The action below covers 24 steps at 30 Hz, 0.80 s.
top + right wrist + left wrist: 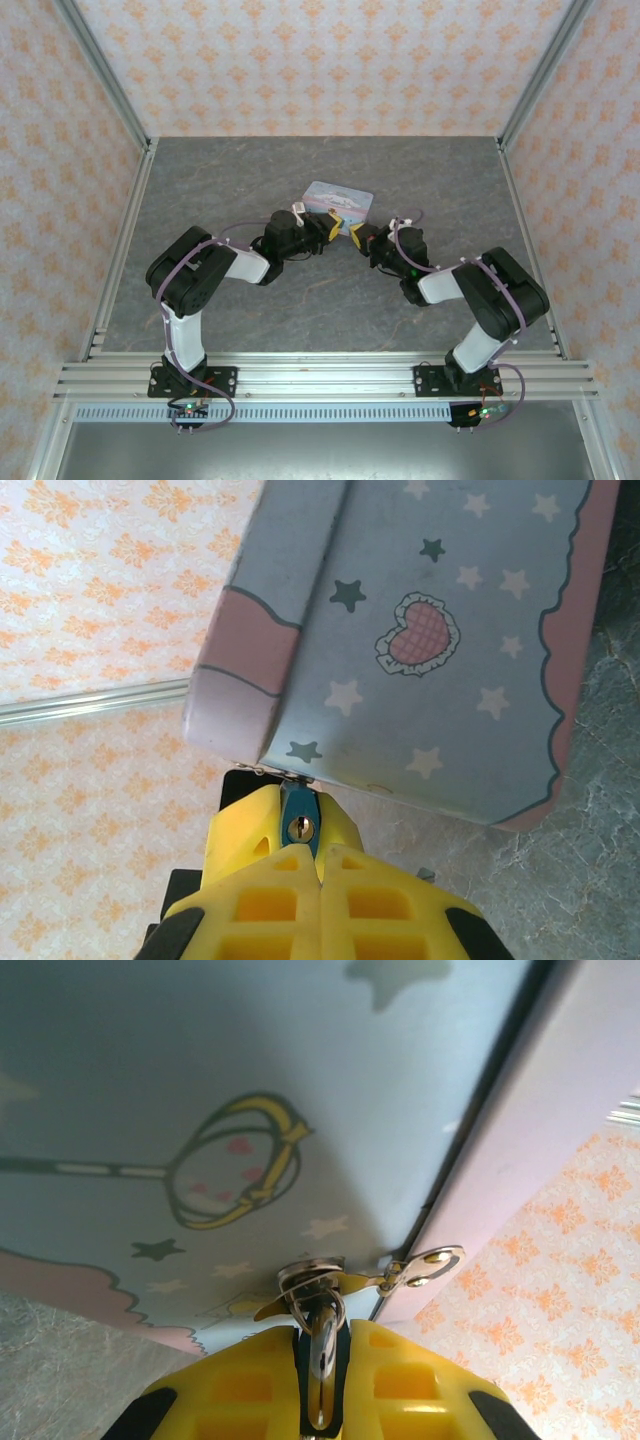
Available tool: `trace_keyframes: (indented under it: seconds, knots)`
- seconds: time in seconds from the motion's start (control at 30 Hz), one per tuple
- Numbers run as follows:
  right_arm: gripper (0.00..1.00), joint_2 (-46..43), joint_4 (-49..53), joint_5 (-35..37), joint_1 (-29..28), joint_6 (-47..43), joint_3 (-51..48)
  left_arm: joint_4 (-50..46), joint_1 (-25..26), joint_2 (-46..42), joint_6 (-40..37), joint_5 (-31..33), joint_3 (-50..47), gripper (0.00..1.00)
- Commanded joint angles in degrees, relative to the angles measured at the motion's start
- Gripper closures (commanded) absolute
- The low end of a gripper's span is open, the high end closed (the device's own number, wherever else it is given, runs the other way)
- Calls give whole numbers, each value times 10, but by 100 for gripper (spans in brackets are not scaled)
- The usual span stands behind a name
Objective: Unlock a padlock with a key
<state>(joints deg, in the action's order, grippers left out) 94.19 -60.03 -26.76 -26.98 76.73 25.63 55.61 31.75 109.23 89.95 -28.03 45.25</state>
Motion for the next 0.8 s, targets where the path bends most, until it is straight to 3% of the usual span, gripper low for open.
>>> trace_keyframes:
  seconds: [0.0,0.77]
  knots:
    - [100,10,-3,9,-4,4,16,37,5,-9,-7,3,4,100]
    - [100,21,-2,10,-4,3,23,27,7,-6,-24,2,2,100]
